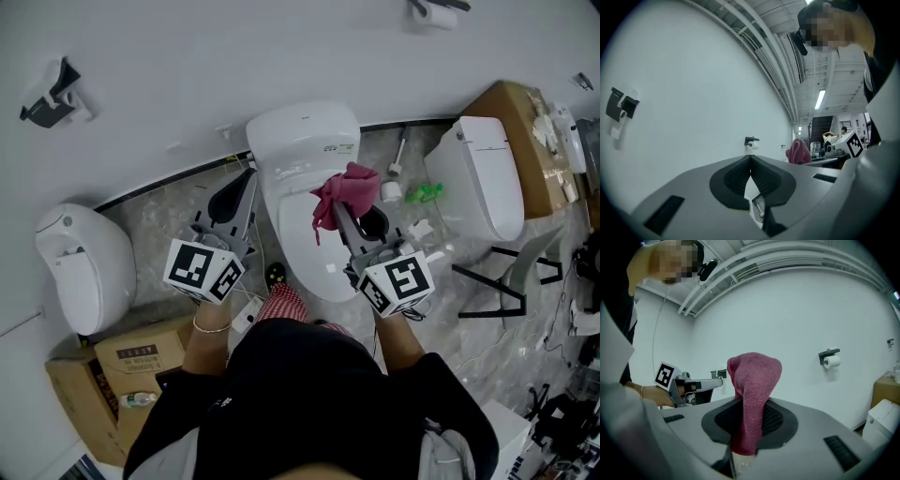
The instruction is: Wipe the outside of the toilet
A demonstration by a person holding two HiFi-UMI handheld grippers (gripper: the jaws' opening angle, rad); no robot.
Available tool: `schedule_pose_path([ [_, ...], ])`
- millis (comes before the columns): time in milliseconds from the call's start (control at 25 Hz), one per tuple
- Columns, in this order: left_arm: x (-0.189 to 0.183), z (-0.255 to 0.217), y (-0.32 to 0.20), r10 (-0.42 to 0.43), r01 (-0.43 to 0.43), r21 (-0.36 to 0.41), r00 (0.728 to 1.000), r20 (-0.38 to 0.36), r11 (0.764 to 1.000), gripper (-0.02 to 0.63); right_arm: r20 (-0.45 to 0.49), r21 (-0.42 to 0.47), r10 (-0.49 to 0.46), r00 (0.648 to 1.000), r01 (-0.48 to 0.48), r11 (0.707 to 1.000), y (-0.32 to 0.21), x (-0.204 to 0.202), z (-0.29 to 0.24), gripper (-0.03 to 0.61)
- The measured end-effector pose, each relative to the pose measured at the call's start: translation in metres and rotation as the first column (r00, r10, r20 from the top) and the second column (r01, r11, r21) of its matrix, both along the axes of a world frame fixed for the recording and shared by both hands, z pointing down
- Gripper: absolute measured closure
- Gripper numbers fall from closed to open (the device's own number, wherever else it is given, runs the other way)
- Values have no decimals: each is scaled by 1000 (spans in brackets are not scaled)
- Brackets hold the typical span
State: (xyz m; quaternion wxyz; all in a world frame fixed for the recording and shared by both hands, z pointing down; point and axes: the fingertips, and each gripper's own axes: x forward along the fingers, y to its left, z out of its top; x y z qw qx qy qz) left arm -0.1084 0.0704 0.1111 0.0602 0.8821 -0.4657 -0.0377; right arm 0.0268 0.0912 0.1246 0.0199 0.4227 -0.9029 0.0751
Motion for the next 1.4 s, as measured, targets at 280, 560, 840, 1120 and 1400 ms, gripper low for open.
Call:
schedule_pose_path([
  [280,-20,1,-36,29,-29,6,1000,-6,1000,609,-2,5,46,999,-46,999,-28,-18,1,491],
  [560,-38,8,-63,47,-47,-8,999,-7,999,609,-19,-8,79,997,-79,997,-53,-35,10,491],
  [840,-57,23,-86,37,-37,-26,999,-21,999,609,-43,-12,63,997,-63,998,-74,-57,16,491],
  [1120,-56,19,-89,10,-10,0,1000,19,1000,611,-60,-14,20,998,-21,1000,-89,-57,15,491],
  [1400,-57,10,-79,-75,74,20,996,51,997,609,-47,-11,-58,997,57,998,-99,-58,16,491],
])
